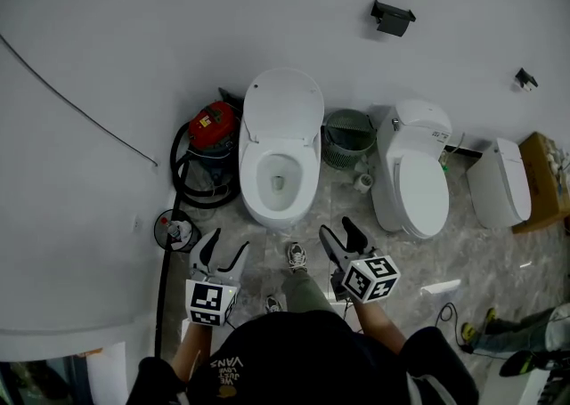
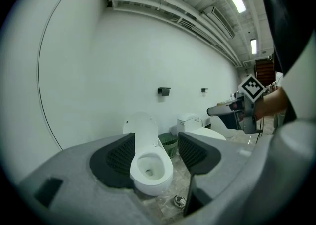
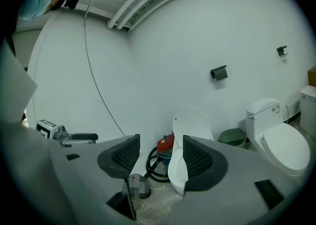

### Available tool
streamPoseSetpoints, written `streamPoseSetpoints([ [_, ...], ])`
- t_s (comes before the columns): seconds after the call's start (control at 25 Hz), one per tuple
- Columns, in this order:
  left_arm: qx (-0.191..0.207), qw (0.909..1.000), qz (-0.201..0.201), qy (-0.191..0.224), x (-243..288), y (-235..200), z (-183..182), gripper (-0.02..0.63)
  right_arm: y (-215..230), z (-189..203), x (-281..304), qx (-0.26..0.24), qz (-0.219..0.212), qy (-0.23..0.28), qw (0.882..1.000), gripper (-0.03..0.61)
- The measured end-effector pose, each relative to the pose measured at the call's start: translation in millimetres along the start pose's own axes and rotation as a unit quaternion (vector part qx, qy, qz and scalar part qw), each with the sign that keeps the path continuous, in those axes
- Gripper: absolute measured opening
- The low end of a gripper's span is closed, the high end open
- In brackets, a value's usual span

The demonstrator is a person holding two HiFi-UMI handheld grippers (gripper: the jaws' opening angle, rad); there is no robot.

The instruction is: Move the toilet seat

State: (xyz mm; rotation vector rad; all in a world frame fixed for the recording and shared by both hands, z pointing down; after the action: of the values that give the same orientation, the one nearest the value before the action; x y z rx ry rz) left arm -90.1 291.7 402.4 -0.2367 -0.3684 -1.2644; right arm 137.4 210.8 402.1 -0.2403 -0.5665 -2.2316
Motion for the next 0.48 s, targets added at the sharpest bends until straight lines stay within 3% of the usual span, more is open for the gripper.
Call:
streamPoseSetpoints([
  [0.48, -0.005, 0.9993, -0.035, 0.011, 68, -31, -28, 0.253, 50, -32, 63, -0.002, -0.011, -0.012, 1.0, 0.255],
])
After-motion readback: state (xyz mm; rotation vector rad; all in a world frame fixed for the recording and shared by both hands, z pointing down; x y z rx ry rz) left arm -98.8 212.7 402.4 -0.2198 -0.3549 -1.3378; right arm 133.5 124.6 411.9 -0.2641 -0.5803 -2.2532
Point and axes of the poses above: the fingertips, and each gripper's own axes: x forward along the fingers, y to its right, z out of its underside, the point moved 2 cm from there along -x, backward along the fingers, and after that the axes turned 6 degrees about -y, right-handed, at the moved point
